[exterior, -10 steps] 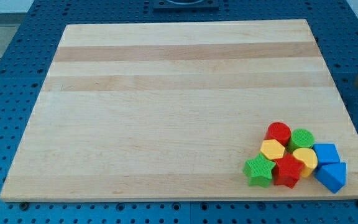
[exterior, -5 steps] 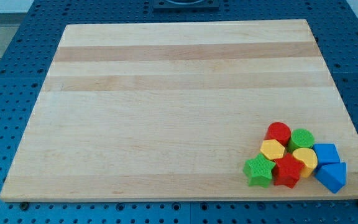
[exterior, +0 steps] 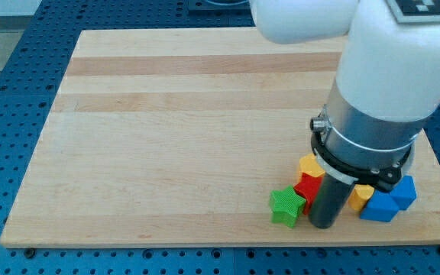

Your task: Move the green star to the horizontal left to the red star

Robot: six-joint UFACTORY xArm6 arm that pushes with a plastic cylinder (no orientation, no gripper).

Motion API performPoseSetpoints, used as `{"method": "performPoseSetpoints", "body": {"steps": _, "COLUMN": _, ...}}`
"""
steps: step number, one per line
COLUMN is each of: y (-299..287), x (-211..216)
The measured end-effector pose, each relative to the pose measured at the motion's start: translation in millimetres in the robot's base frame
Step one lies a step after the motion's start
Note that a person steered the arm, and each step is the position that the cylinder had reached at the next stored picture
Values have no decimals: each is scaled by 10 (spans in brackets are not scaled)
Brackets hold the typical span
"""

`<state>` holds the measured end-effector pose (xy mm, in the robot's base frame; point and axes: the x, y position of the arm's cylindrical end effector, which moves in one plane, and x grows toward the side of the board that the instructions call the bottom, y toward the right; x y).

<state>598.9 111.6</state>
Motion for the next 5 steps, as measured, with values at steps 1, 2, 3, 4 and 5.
{"method": "performPoseSetpoints", "body": {"steps": 1, "y": -109, "x": -88}}
{"method": "performPoseSetpoints", "body": {"steps": 2, "y": -154, "x": -112}}
{"method": "performPoseSetpoints", "body": {"steps": 3, "y": 11, "x": 195}}
{"method": "performPoseSetpoints", "body": {"steps": 4, "y": -277, "x": 150}}
{"method": "performPoseSetpoints", "body": {"steps": 5, "y": -756, "x": -82}}
